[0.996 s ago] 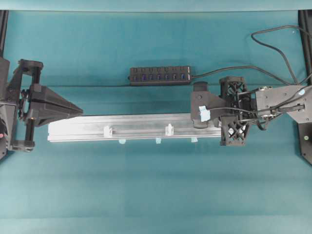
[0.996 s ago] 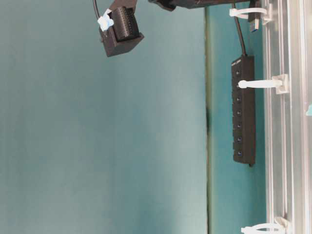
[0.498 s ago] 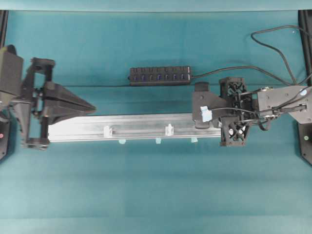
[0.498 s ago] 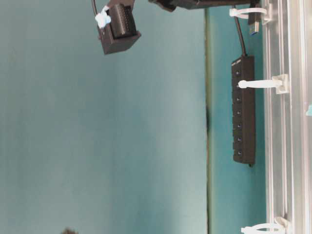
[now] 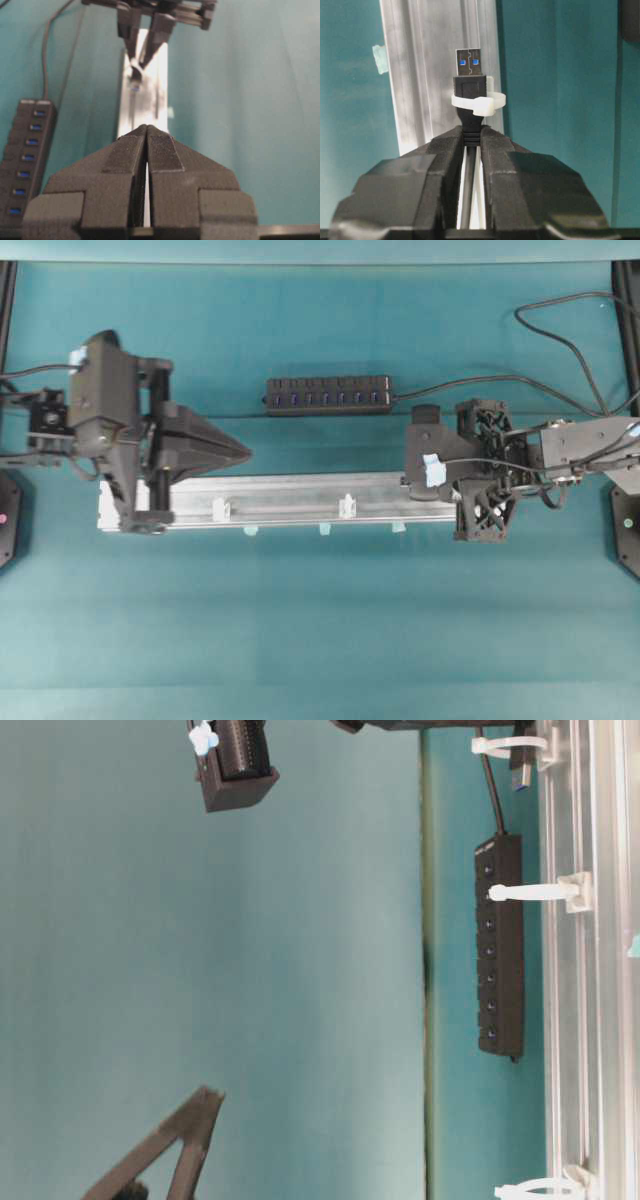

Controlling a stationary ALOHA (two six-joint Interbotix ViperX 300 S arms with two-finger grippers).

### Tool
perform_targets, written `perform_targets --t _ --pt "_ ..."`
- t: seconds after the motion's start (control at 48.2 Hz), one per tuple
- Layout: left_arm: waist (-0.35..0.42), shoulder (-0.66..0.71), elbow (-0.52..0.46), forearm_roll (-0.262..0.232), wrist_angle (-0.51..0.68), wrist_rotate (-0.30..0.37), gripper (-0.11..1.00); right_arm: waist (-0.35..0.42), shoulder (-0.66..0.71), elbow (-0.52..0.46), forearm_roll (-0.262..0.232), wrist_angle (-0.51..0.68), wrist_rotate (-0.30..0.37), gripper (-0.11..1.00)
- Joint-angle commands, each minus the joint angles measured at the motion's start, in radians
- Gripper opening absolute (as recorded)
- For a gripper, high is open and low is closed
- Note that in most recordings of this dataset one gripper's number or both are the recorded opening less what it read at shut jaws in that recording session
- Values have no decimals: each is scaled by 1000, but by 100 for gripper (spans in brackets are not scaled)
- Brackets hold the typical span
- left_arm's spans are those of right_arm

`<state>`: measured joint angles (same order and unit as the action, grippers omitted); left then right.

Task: Pass the USB cable through three rings with both arms.
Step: 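Move the left gripper toward the plug tip at the rail center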

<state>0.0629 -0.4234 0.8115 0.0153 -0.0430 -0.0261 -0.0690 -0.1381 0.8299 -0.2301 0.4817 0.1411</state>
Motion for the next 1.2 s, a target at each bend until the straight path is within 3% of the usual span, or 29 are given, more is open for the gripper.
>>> perform_targets --t 0.0,0.083,0.145,0.353,0.394,0.933,1.182 --pt "3 29 -35 3 -46 -2 2 -2 -17 -5 2 -14 11 -6" --pt "3 81 -46 3 -84 -2 4 -2 -18 -2 2 -18 11 -6" --pt "0 118 -61 3 -97 0 13 -2 -20 -2 2 -20 11 -6" --pt "-2 247 -127 3 -95 0 74 -9 -21 0 2 -40 11 -6" --pt "-2 267 -138 3 -95 2 79 -12 -23 2 2 -44 11 -6" --pt "5 595 -376 3 -95 11 75 -15 -25 5 2 -55 12 -6" --pt "9 680 -423 3 -95 17 68 -15 -25 5 3 -72 12 -6"
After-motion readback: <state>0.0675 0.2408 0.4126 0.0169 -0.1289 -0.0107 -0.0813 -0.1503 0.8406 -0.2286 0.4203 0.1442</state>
